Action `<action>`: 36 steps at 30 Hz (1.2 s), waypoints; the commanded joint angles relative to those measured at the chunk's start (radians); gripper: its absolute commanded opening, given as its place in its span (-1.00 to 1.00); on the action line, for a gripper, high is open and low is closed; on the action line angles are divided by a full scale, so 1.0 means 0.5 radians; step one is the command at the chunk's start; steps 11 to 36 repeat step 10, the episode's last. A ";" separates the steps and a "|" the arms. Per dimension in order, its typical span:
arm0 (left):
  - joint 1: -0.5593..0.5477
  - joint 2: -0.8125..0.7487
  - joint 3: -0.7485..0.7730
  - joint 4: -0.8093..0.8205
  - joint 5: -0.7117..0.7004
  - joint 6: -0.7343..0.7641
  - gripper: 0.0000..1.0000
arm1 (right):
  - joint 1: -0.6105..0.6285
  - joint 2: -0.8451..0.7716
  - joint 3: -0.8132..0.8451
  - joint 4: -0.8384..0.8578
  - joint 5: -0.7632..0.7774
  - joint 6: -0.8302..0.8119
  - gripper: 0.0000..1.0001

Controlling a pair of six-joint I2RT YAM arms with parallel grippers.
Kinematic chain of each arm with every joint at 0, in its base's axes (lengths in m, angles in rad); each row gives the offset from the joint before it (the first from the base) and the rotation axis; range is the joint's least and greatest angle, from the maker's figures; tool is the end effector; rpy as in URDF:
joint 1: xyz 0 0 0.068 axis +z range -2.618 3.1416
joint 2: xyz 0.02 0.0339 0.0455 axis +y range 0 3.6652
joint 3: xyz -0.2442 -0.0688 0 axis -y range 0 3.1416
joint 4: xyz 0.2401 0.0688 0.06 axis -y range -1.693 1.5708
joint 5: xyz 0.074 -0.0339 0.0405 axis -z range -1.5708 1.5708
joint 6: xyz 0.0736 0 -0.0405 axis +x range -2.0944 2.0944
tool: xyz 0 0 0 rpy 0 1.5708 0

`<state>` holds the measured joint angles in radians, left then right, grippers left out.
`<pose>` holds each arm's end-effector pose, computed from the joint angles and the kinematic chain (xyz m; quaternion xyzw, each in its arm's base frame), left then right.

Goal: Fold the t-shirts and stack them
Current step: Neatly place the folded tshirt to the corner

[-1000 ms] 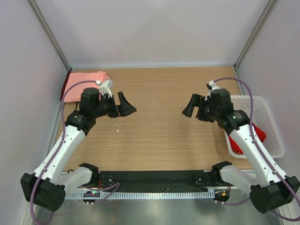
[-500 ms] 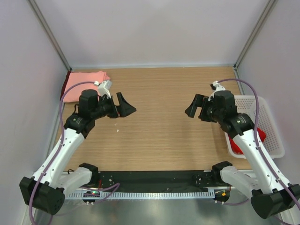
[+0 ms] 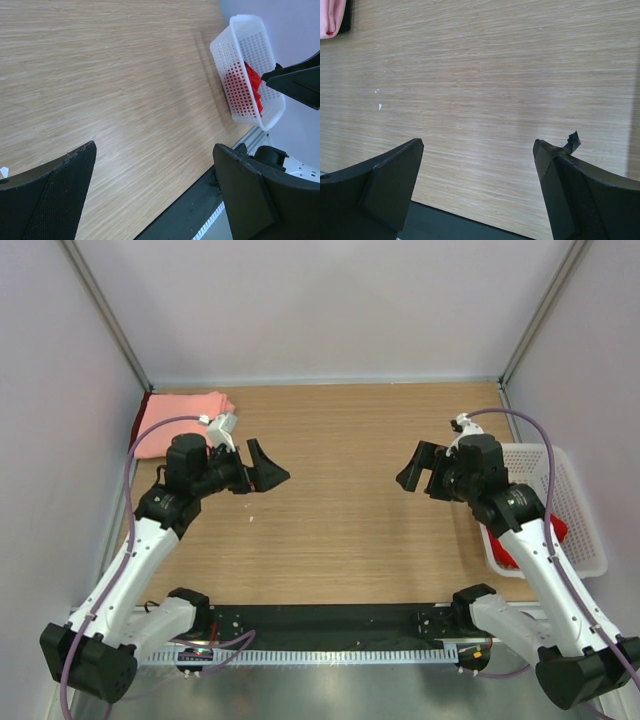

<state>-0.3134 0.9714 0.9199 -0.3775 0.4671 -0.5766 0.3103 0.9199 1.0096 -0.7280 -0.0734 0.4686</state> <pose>0.2297 -0.1093 0.3046 0.0166 0.8279 -0.4021 0.3907 0.2118 0.0736 0.3012 0.0541 0.8912 0.2009 0.4031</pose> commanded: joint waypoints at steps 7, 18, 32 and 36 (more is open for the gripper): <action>-0.005 -0.035 -0.014 0.080 0.020 -0.013 0.99 | -0.004 -0.067 -0.016 0.078 0.033 -0.032 0.99; -0.008 -0.032 -0.021 0.080 0.020 -0.010 1.00 | -0.007 -0.082 -0.037 0.094 0.033 -0.026 1.00; -0.008 -0.032 -0.021 0.080 0.020 -0.010 1.00 | -0.007 -0.082 -0.037 0.094 0.033 -0.026 1.00; -0.008 -0.032 -0.021 0.080 0.020 -0.010 1.00 | -0.007 -0.082 -0.037 0.094 0.033 -0.026 1.00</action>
